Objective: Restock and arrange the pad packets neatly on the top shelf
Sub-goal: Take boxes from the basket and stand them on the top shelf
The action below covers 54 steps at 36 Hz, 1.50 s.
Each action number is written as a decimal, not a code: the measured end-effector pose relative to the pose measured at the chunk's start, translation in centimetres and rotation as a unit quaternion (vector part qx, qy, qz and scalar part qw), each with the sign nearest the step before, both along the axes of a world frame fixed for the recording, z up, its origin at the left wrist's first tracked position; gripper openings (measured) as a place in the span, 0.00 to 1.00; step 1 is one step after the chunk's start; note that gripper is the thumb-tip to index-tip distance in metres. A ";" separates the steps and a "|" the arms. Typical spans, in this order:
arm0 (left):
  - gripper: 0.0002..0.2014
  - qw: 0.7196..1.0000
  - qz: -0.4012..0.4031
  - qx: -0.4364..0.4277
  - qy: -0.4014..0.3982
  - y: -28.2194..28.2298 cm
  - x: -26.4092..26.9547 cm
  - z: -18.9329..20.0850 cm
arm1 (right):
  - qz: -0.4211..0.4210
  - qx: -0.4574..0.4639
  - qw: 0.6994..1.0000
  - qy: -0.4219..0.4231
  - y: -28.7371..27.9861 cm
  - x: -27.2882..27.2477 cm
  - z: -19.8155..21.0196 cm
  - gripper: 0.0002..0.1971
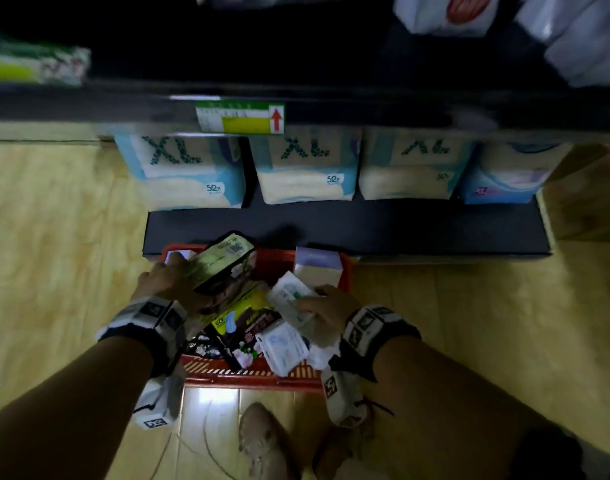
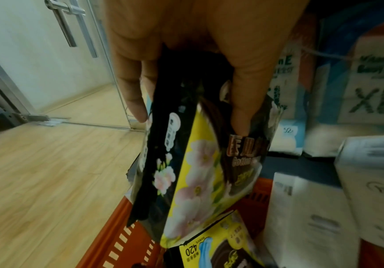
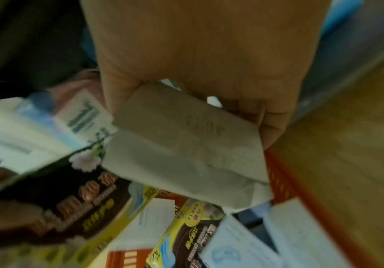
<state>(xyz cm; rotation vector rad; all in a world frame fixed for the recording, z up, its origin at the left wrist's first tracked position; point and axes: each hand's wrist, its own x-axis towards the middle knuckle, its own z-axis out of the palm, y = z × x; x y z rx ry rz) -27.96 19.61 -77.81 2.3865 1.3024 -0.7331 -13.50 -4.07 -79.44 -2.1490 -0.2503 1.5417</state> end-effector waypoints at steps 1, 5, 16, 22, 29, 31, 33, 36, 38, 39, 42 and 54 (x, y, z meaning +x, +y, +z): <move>0.42 1.000 0.003 -0.003 -0.009 -0.1 -0.1 1.3 | -0.007 -0.007 1.000 -0.002 -0.3 0.2 1.2 0.30; 0.43 0.999 -0.018 -0.009 -0.024 -0.7 0.3 7.3 | 0.009 -0.009 1.000 -0.012 -0.5 1.2 6.1 0.48; 0.42 0.987 -0.131 -0.005 -0.090 -1.1 4.3 28.3 | 0.250 -0.034 0.955 -0.158 1.5 7.2 26.7 0.53; 0.45 0.971 -0.165 0.011 -0.174 -3.2 4.2 41.6 | 0.318 -0.001 0.928 -0.196 0.1 9.9 40.2 0.48; 0.33 0.924 -0.161 0.040 -0.345 -6.1 3.7 56.0 | 0.281 0.138 0.931 -0.187 -4.3 12.1 57.0 0.44; 0.32 0.904 -0.165 0.049 -0.391 -6.4 3.9 60.0 | 0.262 0.181 0.927 -0.199 -5.5 12.9 61.2 0.40; 0.32 0.894 -0.167 0.058 -0.413 -6.5 4.3 63.8 | 0.222 0.234 0.926 -0.195 -6.6 13.5 64.5 0.34; 0.36 0.884 -0.166 0.036 -0.436 -6.3 5.4 68.7 | 0.186 0.295 0.915 -0.202 -7.9 14.5 68.4 0.32; 0.37 0.877 -0.168 0.028 -0.449 -5.9 6.4 71.3 | 0.148 0.334 0.910 -0.196 -8.3 15.2 70.2 0.31; 0.36 0.873 -0.168 0.030 -0.456 -5.5 7.0 72.4 | 0.128 0.352 0.907 -0.193 -8.4 15.6 70.9 0.30; 0.34 0.868 -0.165 0.038 -0.466 -3.8 9.0 74.9 | 0.073 0.407 0.887 -0.204 -8.0 16.3 72.1 0.27; 0.38 0.905 -0.158 0.148 -0.366 7.3 17.4 76.8 | -0.236 0.477 0.833 -0.152 -3.0 18.3 71.4 0.09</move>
